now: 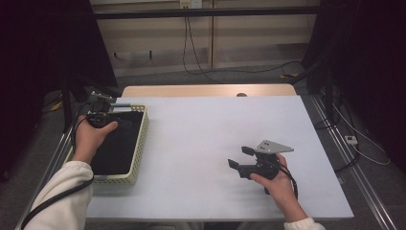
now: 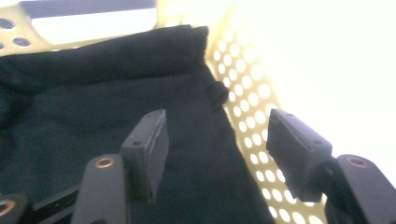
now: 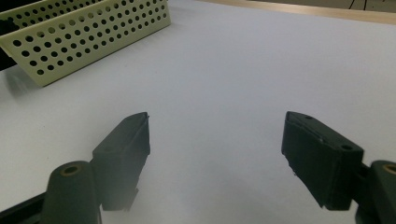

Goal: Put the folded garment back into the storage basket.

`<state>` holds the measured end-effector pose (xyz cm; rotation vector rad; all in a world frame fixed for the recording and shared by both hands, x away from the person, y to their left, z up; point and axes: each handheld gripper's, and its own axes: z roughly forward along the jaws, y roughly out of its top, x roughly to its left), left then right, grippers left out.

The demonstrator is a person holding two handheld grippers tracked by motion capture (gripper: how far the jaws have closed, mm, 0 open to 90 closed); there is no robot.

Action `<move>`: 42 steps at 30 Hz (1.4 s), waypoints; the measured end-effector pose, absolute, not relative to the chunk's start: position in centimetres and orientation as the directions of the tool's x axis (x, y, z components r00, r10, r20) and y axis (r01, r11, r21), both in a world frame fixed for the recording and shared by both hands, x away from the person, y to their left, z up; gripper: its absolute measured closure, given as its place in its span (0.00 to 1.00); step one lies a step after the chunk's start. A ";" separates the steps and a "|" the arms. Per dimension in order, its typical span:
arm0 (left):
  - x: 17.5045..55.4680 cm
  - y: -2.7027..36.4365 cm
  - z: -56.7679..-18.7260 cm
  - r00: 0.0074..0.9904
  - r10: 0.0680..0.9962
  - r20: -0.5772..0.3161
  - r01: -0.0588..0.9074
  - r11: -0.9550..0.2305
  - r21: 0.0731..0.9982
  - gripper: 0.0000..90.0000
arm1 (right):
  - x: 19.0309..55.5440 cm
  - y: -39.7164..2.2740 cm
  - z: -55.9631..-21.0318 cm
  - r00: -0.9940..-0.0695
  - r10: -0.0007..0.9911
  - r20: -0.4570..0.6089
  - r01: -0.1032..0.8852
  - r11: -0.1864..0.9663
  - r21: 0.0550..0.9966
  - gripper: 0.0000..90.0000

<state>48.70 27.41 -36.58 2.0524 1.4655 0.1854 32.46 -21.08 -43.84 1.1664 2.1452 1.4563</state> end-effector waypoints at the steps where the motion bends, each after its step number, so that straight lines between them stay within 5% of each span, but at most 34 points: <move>1: 48.6 27.3 -36.5 0.387 0.893 -0.228 0.815 -0.215 0.539 0.41 | 32.4 -21.2 -43.8 -0.625 0.758 0.188 0.455 0.158 0.876 0.27; 42: 43.6 17.9 -36.0 0.649 0.729 -0.219 0.683 -0.431 0.590 0.28 | 30.6 -25.3 -43.5 -0.572 0.801 0.175 0.462 0.138 0.876 0.27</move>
